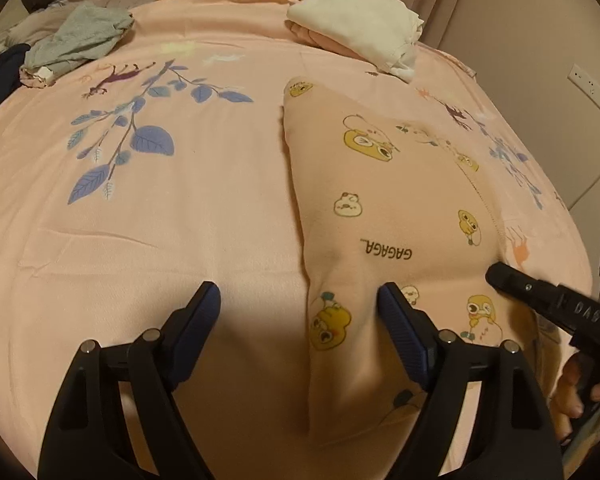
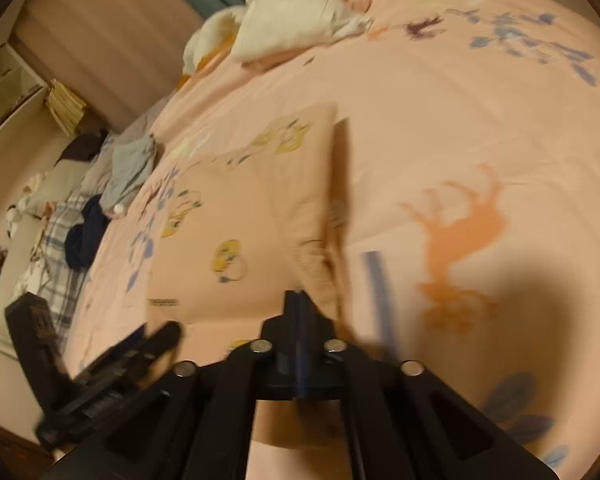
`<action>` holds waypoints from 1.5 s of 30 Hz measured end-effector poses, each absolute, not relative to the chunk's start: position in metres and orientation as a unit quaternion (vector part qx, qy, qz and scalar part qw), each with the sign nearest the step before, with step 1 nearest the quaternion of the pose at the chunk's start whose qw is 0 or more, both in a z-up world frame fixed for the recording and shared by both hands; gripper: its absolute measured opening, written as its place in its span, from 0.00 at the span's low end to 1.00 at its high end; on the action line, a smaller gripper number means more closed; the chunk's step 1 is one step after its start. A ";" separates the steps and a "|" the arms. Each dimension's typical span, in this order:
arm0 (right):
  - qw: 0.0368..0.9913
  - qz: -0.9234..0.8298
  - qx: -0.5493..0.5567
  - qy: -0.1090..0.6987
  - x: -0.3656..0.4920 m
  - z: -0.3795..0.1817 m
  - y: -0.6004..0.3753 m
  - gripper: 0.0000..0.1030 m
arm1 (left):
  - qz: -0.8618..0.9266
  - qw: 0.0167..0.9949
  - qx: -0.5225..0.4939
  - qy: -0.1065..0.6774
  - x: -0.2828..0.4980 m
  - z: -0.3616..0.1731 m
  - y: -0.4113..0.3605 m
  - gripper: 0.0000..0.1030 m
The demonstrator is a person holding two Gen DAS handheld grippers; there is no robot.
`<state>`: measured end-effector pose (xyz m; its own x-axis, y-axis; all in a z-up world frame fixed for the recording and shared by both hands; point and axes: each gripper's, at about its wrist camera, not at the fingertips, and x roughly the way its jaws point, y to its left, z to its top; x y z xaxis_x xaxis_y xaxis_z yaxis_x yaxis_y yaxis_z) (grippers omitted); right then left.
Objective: Fold small clothes
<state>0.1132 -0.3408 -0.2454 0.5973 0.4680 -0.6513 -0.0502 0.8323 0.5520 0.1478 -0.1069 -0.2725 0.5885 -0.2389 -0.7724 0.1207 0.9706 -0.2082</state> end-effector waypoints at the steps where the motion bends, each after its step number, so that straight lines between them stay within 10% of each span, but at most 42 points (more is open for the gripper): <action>1: 0.863 0.148 0.240 0.419 0.109 -0.246 -0.342 0.00 | -0.102 0.887 -0.063 0.446 0.148 -0.272 -0.106 0.81; 38: 0.859 0.147 0.152 0.467 0.169 -0.205 -0.257 0.00 | -0.067 0.875 -0.206 0.432 0.156 -0.265 -0.042 0.80; 45: 0.848 0.130 0.228 0.461 0.178 -0.252 -0.303 0.00 | -0.088 0.884 -0.038 0.457 0.152 -0.277 -0.102 0.81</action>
<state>0.1779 -0.3028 -0.2524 0.5406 0.4309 -0.7226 -0.0103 0.8622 0.5065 0.1522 -0.1019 -0.2769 0.5663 -0.1910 -0.8017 0.1216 0.9815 -0.1480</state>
